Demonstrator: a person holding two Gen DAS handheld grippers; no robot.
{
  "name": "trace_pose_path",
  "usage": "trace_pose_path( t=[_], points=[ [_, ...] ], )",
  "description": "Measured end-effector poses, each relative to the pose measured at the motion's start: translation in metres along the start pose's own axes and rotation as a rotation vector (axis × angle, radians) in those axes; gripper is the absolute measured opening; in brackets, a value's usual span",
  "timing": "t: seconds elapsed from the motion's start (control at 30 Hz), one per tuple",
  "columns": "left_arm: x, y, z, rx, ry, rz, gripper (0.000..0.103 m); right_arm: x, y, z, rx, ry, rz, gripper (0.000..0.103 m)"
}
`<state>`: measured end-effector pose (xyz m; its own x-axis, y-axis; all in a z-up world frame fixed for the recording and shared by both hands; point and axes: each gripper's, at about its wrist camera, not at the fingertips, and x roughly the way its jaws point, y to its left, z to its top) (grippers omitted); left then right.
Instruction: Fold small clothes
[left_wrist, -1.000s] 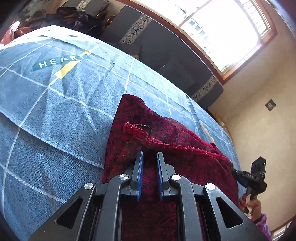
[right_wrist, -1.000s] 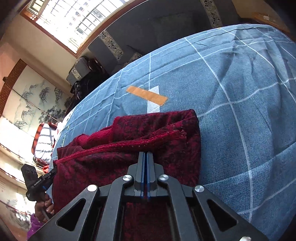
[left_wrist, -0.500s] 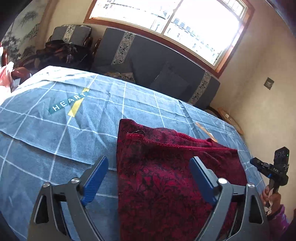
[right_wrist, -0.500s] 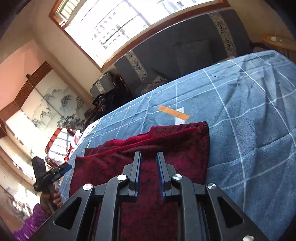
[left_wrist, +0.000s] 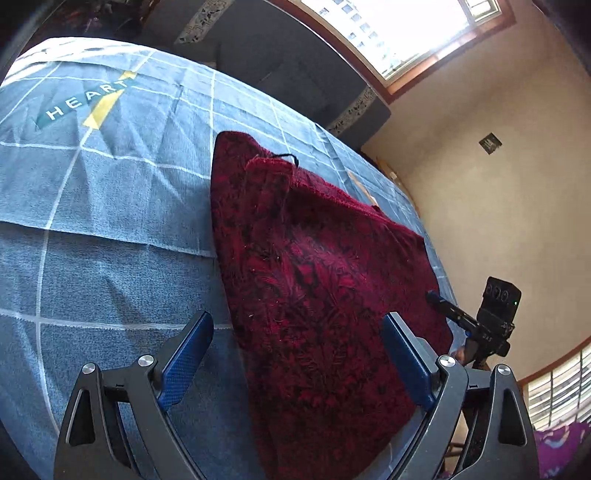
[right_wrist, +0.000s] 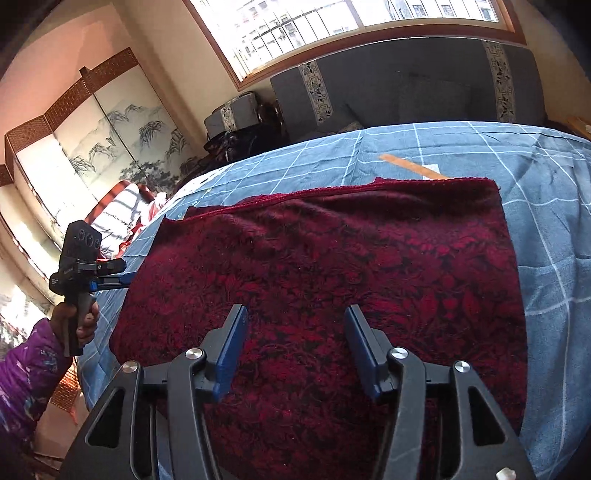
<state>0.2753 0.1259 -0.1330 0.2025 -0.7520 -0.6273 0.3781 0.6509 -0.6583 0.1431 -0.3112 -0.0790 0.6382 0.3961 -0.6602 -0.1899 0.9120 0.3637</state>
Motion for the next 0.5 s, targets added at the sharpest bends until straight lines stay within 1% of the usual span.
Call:
trace_pose_path(
  t=[0.03, 0.07, 0.13, 0.17, 0.23, 0.27, 0.33, 0.43, 0.5],
  points=[
    [0.006, 0.004, 0.002, 0.000, 0.028, -0.012, 0.090, 0.003, 0.000, -0.001, 0.004, 0.005, 0.002, 0.053],
    [0.006, 0.005, 0.003, 0.016, 0.021, -0.034, 0.089, 0.006, 0.000, -0.002, 0.008, 0.009, 0.004, 0.053],
    [0.008, 0.009, 0.008, 0.019, 0.059, -0.095, 0.088, 0.009, -0.001, -0.004, 0.019, 0.011, 0.002, 0.053],
    [0.008, 0.011, 0.009, 0.021, 0.078, -0.128, 0.083, 0.011, -0.002, -0.006, 0.028, 0.009, 0.006, 0.053],
    [0.013, 0.012, 0.012, 0.042, 0.120, -0.145, 0.077, 0.014, -0.003, -0.008, 0.041, 0.008, 0.015, 0.055],
    [0.016, 0.010, 0.014, 0.045, 0.129, -0.155, 0.076, 0.013, -0.003, -0.008, 0.040, 0.003, 0.019, 0.055],
    [0.024, 0.006, 0.018, 0.036, 0.136, -0.189, 0.076, 0.012, -0.003, -0.010, 0.046, -0.006, 0.039, 0.059],
    [0.033, 0.001, 0.025, -0.002, 0.120, -0.240, 0.076, 0.008, -0.008, -0.012, 0.089, -0.020, 0.073, 0.060],
    [0.037, -0.004, 0.028, -0.002, 0.114, -0.237, 0.076, 0.007, -0.012, -0.013, 0.109, -0.026, 0.087, 0.060]
  ],
)
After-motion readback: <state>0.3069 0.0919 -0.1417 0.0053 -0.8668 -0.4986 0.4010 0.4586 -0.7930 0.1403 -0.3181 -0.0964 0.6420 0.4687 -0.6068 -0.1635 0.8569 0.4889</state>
